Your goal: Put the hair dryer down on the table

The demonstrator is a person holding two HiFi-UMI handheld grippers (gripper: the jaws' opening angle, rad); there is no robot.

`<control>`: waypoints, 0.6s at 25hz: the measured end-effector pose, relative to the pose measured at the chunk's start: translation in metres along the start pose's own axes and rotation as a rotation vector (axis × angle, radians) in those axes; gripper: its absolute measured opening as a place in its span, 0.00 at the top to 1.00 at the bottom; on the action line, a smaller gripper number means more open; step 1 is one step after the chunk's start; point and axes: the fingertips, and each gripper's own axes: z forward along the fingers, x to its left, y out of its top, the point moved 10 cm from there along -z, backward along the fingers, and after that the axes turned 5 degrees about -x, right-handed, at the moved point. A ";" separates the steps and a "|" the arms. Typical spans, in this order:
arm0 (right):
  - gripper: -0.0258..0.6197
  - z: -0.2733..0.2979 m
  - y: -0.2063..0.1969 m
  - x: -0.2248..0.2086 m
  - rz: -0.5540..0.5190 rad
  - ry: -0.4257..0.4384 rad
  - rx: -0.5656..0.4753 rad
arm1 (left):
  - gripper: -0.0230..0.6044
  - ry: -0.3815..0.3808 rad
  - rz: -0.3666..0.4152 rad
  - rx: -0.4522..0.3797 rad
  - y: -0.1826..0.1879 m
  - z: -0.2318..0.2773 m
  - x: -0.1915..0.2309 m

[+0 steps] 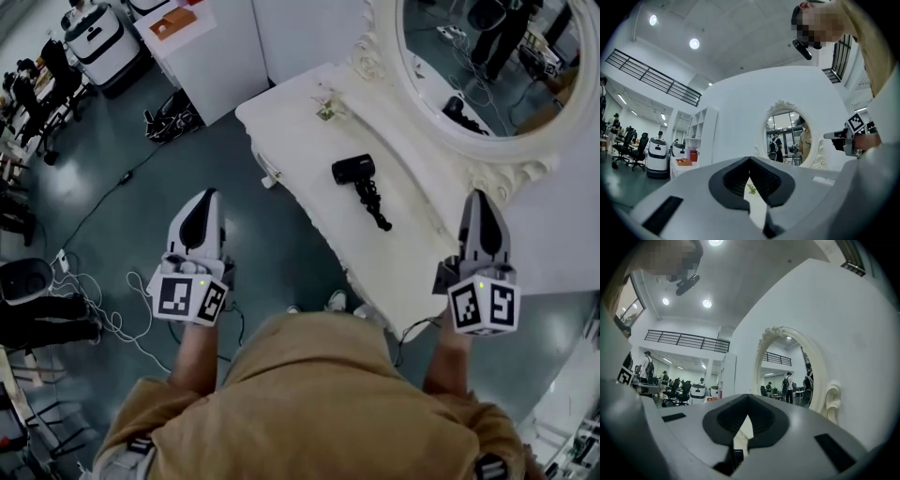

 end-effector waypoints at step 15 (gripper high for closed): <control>0.96 -0.027 -0.010 -0.009 0.059 -0.035 0.024 | 0.96 0.010 -0.005 -0.004 0.002 -0.013 -0.015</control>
